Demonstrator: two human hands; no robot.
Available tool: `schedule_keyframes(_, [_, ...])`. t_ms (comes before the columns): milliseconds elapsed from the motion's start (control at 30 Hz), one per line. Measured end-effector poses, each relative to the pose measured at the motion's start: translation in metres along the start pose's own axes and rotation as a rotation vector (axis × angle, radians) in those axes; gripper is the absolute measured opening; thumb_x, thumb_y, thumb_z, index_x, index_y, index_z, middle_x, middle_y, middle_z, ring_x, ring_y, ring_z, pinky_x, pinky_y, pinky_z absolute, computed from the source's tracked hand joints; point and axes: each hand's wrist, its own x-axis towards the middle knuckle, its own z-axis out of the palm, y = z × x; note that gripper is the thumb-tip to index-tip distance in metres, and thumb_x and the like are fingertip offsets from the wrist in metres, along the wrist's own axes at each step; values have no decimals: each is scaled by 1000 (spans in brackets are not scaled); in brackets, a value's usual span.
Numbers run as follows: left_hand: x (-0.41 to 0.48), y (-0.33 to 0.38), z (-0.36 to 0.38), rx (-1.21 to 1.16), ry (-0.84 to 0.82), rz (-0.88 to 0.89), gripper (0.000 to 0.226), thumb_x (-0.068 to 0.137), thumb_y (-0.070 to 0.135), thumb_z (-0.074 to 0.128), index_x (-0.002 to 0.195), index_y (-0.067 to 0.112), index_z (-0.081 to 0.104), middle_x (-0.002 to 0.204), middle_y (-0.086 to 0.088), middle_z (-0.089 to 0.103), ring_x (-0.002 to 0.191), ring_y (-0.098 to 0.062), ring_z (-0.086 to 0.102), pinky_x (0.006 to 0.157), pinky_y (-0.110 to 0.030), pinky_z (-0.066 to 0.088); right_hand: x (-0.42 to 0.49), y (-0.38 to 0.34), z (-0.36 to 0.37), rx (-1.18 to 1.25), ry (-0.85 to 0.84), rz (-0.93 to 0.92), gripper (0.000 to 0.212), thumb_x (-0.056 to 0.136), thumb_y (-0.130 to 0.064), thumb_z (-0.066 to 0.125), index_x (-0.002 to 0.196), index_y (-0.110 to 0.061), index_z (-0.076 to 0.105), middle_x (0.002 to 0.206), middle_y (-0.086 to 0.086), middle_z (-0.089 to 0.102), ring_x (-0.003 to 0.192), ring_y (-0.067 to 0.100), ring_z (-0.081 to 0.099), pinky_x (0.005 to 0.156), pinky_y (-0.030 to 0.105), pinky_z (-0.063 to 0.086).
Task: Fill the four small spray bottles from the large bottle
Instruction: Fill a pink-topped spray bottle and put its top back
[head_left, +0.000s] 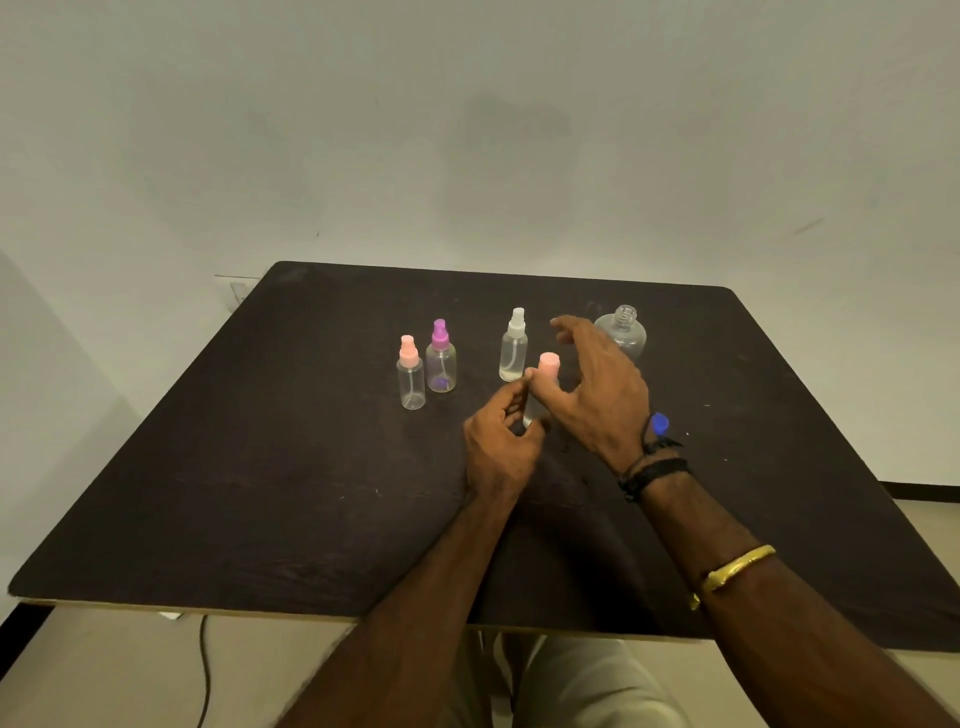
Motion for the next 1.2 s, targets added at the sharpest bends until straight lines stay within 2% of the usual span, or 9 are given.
schedule_keyframes(133, [0, 0, 0, -22, -25, 8, 48, 83, 9, 79, 129, 12, 66, 115, 12, 69, 106, 6, 67, 91, -12, 53, -1, 0, -2, 49, 24, -73, 29, 93, -28, 63, 120, -21, 67, 107, -6, 70, 77, 4, 59, 73, 34, 59])
schedule_keyframes(200, [0, 1, 0, -25, -26, 3, 51, 83, 12, 81, 131, 12, 65, 117, 14, 67, 106, 9, 65, 90, -9, 51, 0, 1, -3, -25, 21, -56, 19, 93, -36, 66, 106, -22, 68, 95, -6, 67, 76, 7, 58, 69, 34, 57])
schedule_keyframes(300, [-1, 3, 0, -30, -15, -3, 55, 82, 14, 83, 134, 11, 63, 118, 14, 65, 104, 17, 61, 90, -6, 49, 4, 1, -3, -132, -34, 53, 37, 88, -61, 64, 96, -25, 60, 86, -9, 60, 73, 8, 57, 62, 25, 50])
schedule_keyframes(533, [0, 2, -1, -44, -1, -9, 43, 86, 11, 77, 127, 12, 67, 110, 12, 71, 102, 3, 69, 90, -19, 57, -2, -6, -7, -24, -46, -50, 41, 92, -35, 57, 130, -19, 65, 122, 0, 70, 106, 15, 66, 89, 27, 51])
schedule_keyframes(667, [-1, 3, -1, -33, -12, 23, 45, 85, 12, 78, 128, 14, 67, 111, 13, 71, 104, 3, 68, 90, -15, 55, -1, -7, -7, -131, -59, -10, 25, 96, -40, 60, 112, -24, 68, 104, -4, 69, 89, 15, 65, 75, 33, 55])
schedule_keyframes(800, [-1, 4, -1, -27, -9, 25, 53, 83, 13, 82, 133, 12, 64, 119, 10, 69, 109, 4, 66, 92, -11, 51, 3, -6, -8, -283, -84, 106, 44, 89, -69, 56, 93, -25, 58, 83, -9, 60, 70, 11, 58, 56, 26, 44])
schedule_keyframes(933, [0, 2, -2, -22, -10, 17, 46, 86, 7, 77, 130, 11, 65, 115, 10, 70, 103, 13, 64, 90, -10, 52, -1, -6, -7, -124, -70, 11, 42, 95, -50, 59, 127, -22, 63, 117, -3, 66, 95, 14, 64, 75, 24, 47])
schedule_keyframes(1033, [0, 1, -1, -31, -11, 12, 41, 87, 8, 76, 127, 12, 67, 109, 14, 69, 101, 8, 67, 87, -12, 53, -2, -7, -7, -27, -96, -29, 36, 99, -30, 58, 133, -19, 62, 126, 1, 67, 111, 16, 64, 89, 22, 44])
schedule_keyframes(1200, [-1, 3, -1, -34, -10, 10, 49, 85, 10, 79, 132, 13, 64, 119, 9, 70, 108, 6, 66, 92, -12, 52, 1, -8, -7, -153, -95, 57, 29, 93, -51, 63, 104, -24, 64, 97, -5, 65, 84, 12, 61, 71, 29, 52])
